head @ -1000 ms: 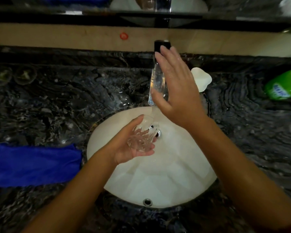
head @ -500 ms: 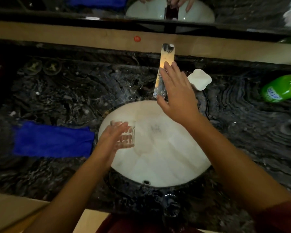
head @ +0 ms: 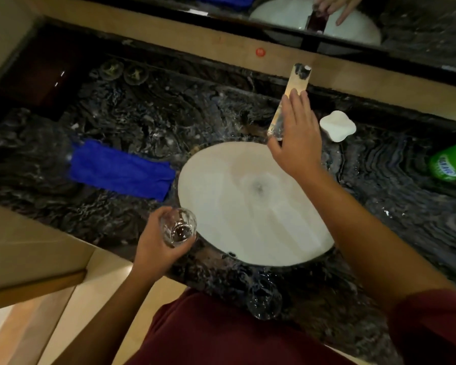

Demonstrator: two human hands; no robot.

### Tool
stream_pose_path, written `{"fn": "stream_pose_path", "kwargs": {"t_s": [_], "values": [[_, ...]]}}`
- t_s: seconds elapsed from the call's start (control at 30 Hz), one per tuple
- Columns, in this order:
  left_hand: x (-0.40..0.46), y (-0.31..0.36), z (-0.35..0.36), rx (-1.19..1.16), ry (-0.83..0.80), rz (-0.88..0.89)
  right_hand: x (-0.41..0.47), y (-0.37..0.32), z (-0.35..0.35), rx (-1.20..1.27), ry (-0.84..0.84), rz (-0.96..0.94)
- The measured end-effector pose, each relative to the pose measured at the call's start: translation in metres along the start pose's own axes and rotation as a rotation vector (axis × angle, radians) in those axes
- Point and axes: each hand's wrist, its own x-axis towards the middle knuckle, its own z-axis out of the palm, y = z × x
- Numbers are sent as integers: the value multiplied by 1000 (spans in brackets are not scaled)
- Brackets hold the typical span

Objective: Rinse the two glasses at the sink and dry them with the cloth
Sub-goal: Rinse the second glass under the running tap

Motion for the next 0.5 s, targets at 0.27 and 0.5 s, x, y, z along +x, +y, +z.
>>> {"fn": "stream_pose_path", "kwargs": {"t_s": [0.27, 0.5], "values": [[-30, -34, -2, 20, 27, -10, -3, -4, 0, 16, 15, 4], [-35, -44, -1, -17, 12, 11, -2, -6, 1, 11, 35, 11]]}}
